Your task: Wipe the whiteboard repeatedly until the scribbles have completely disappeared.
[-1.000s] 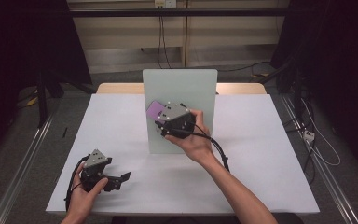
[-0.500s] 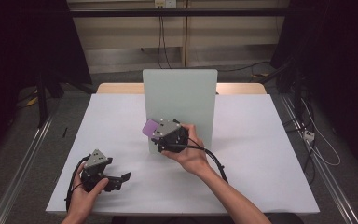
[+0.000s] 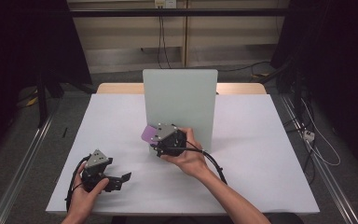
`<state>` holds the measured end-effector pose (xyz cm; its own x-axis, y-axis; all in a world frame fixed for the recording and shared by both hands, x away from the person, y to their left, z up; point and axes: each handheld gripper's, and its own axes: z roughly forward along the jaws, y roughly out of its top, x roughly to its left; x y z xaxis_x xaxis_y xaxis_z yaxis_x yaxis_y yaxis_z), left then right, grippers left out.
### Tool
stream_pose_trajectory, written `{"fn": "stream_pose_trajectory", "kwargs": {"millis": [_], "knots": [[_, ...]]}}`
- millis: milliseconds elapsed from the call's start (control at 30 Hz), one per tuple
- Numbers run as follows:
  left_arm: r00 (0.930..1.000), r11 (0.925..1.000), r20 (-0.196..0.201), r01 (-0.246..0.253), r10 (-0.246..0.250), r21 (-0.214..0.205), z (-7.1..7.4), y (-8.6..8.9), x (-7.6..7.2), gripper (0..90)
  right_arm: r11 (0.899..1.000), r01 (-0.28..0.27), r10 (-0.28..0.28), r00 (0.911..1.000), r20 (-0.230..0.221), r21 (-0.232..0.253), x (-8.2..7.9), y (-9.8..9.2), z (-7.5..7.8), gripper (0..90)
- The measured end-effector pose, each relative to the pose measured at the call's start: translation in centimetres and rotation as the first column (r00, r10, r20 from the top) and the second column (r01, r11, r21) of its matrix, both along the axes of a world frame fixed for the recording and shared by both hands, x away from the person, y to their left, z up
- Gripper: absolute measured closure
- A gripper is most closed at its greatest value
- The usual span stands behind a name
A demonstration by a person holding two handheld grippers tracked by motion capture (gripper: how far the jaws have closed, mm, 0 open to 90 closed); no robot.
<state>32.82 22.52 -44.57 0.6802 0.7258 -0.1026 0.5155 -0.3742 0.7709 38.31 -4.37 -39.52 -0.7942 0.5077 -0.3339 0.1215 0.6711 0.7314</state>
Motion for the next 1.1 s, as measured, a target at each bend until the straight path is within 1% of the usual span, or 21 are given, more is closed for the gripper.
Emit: {"fn": "stream_pose_trajectory", "kwargs": {"millis": [100,133,200,333,433,533,633,700,733,833,900,1000,1100], "knots": [[1.0000,1.0000,0.001,0.001,-0.001,0.001,0.0,0.0,0.0,5.0,1.000,0.007,-0.007,0.9999,0.014,0.013,0.1,-0.2,0.4,41.8],[1.0000,1.0000,0.000,0.001,-0.001,0.001,0.0,0.0,0.0,5.1,1.000,0.013,-0.013,0.9998,0.015,0.025,0.2,-0.4,0.7,41.8],[1.0000,1.0000,-0.002,0.002,-0.002,0.007,0.0,0.0,0.0,5.0,0.999,0.025,-0.026,0.9994,0.023,0.041,0.4,-0.7,1.2,41.7],[1.0000,1.0000,-0.001,0.000,0.000,0.005,0.0,0.0,0.0,5.0,0.997,0.042,-0.045,0.9978,0.049,0.058,0.7,-1.1,2.6,41.8],[1.0000,1.0000,0.002,0.001,-0.001,0.001,0.0,0.0,0.0,5.1,0.995,0.059,-0.064,0.9959,0.064,0.084,1.1,-1.5,3.6,41.8],[1.0000,1.0000,0.001,0.001,-0.001,0.000,0.1,0.1,-0.1,5.1,0.992,0.076,-0.084,0.9931,0.082,0.100,1.3,-1.9,4.6,41.8],[1.0000,1.0000,0.002,0.001,-0.001,0.002,0.1,0.1,-0.1,5.1,0.991,0.086,-0.096,0.9905,0.098,0.107,1.6,-2.3,5.6,41.8],[1.0000,1.0000,0.002,0.001,-0.001,0.001,0.0,0.0,0.0,5.0,0.989,0.091,-0.104,0.9896,0.099,0.119,1.9,-2.4,6.1,41.7],[1.0000,1.0000,0.000,0.002,-0.002,0.006,0.1,0.0,0.0,5.1,0.989,0.094,-0.106,0.9888,0.106,0.116,1.9,-2.4,6.3,41.8],[1.0000,1.0000,0.006,0.003,-0.003,0.002,0.1,0.0,-0.1,5.1,0.989,0.093,-0.107,0.9873,0.118,0.112,1.9,-2.4,6.1,41.8],[1.0000,1.0000,0.006,0.003,-0.003,0.002,0.0,0.0,-0.1,5.1,0.989,0.090,-0.103,0.9882,0.113,0.114,1.8,-2.3,5.8,41.8],[1.0000,1.0000,0.003,0.002,-0.002,0.005,0.1,0.0,-0.1,5.1,0.995,0.075,-0.083,0.9883,0.128,0.069,1.4,-1.9,4.9,41.8],[1.0000,1.0000,0.002,0.001,-0.001,0.009,0.1,-0.1,-0.1,5.1,0.997,0.061,-0.066,0.9906,0.120,0.047,1.0,-1.5,3.9,41.8]]}}
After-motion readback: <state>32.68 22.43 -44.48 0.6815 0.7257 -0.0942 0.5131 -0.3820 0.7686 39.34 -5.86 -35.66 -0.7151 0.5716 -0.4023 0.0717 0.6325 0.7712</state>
